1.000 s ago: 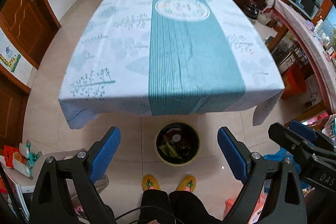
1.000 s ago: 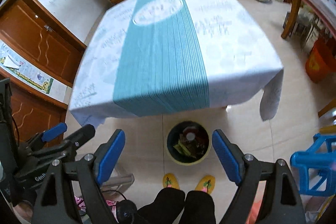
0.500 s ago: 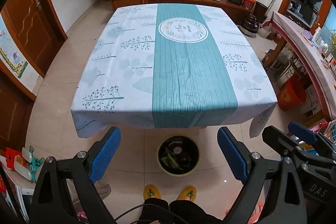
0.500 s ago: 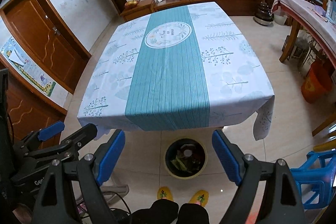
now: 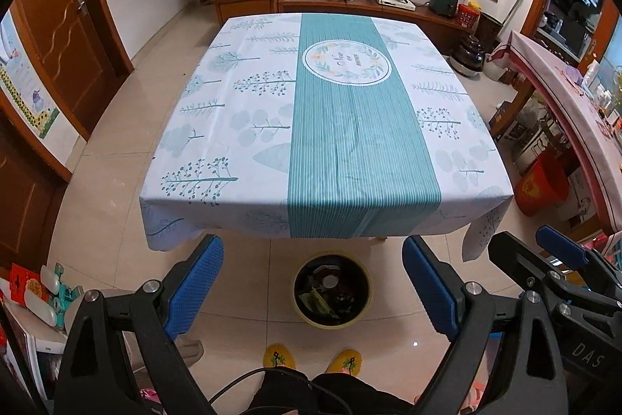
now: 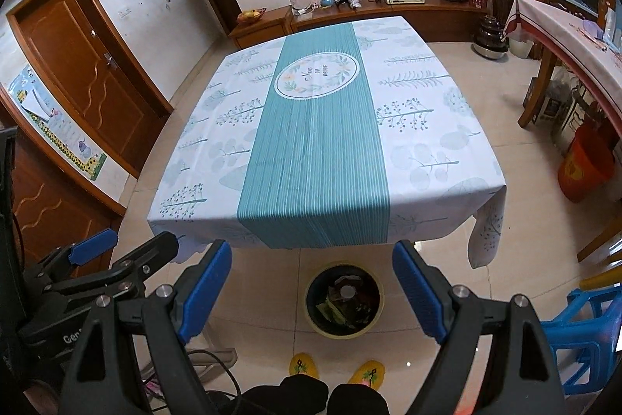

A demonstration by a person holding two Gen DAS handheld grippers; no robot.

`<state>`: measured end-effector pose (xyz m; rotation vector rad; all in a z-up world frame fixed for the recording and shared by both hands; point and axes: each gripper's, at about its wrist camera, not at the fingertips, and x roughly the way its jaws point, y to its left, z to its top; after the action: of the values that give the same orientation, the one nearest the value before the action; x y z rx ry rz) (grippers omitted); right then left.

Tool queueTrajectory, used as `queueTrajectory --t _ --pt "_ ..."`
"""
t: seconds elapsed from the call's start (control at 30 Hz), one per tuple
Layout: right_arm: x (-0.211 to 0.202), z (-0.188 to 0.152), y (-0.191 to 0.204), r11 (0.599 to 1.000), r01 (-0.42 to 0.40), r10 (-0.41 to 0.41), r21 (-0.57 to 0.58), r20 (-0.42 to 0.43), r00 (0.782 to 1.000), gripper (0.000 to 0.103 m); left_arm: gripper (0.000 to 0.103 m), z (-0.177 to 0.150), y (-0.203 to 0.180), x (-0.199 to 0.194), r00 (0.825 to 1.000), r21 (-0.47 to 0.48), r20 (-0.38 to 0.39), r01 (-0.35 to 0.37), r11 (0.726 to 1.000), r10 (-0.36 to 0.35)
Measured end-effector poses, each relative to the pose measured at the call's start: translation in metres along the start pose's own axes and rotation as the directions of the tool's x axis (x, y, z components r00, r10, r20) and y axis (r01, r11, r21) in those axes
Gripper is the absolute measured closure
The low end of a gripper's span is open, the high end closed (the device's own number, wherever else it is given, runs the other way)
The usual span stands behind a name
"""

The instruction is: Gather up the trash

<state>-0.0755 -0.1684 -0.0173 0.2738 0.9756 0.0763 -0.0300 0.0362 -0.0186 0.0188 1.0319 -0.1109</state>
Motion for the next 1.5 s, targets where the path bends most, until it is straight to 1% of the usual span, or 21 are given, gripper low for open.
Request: queueTrajectory --t 0.63,1.5 --pt "-0.005 0.004 -0.009 1.0 0.005 -0.006 0.001 0.025 1.0 0.018 0.011 0.006 -0.009 0.0 1.0 0.008 0.011 0.0 1.0 0.0" --pt "-0.004 0.005 -0.011 1.0 0.007 -0.007 0.003 0.025 1.0 0.018 0.011 0.009 -0.013 0.003 1.0 0.012 0.009 -0.002 1.0 0.002"
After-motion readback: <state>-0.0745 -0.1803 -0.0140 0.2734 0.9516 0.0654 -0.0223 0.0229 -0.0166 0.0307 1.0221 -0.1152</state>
